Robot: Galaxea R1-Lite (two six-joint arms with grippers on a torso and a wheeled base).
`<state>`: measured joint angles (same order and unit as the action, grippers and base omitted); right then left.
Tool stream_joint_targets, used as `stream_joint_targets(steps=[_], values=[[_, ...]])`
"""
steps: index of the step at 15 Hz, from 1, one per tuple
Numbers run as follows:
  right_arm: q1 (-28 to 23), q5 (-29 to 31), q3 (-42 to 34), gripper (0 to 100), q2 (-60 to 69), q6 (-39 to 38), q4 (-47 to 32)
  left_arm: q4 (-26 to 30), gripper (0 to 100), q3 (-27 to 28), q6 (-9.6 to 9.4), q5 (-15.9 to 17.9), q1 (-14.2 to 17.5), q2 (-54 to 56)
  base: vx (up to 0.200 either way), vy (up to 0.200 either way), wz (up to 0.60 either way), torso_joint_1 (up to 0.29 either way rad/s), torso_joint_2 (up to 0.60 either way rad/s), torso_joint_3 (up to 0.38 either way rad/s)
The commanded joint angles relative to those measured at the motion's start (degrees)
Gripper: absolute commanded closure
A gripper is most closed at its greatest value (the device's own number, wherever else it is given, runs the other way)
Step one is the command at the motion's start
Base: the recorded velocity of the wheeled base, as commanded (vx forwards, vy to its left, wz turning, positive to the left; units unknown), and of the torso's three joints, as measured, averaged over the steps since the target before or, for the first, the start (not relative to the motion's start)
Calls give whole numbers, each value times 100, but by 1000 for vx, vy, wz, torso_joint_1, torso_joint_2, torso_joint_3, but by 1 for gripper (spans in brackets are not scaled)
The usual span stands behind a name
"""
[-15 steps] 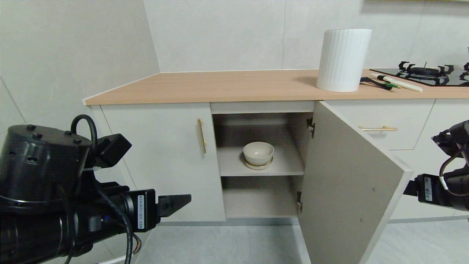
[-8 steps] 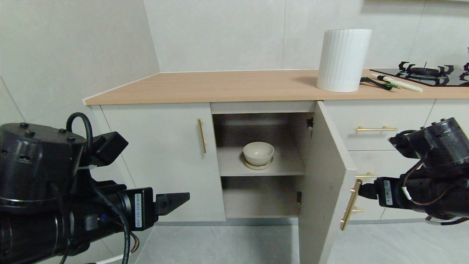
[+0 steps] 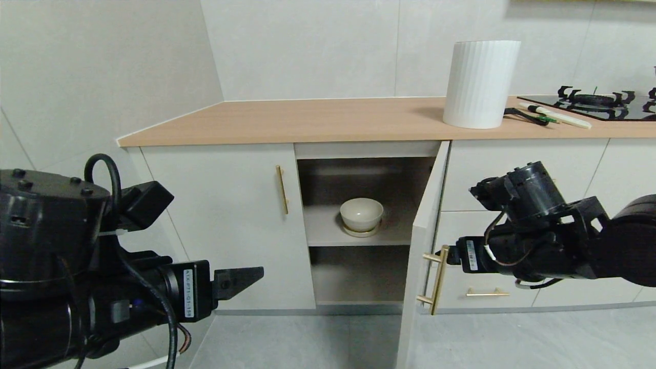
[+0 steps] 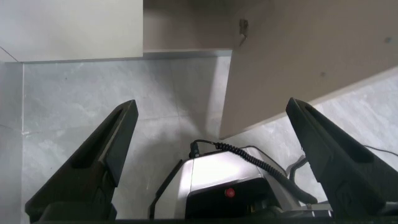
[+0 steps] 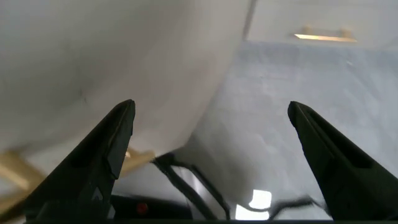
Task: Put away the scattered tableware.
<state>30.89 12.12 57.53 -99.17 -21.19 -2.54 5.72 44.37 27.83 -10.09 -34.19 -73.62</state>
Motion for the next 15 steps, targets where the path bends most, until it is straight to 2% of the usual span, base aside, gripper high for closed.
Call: stream_joint_targets(steps=[1, 3, 7, 15], values=[[13, -96, 285, 0, -577, 1, 271, 0, 0, 1, -15, -1, 1, 41, 0, 0, 0, 0, 0, 0], [5, -201, 496, 0, -850, 1, 491, 0, 0, 1, -76, -80, 1, 41, 0, 0, 0, 0, 0, 0], [13, -482, 646, 0, -1236, -70, 1045, 0, 0, 1, -76, -168, 1, 23, 0, 0, 0, 0, 0, 0], [13, -447, 646, 0, -1983, -527, 2477, 0, 0, 1, -76, -177, 1, -3, 0, 0, 0, 0, 0, 0]])
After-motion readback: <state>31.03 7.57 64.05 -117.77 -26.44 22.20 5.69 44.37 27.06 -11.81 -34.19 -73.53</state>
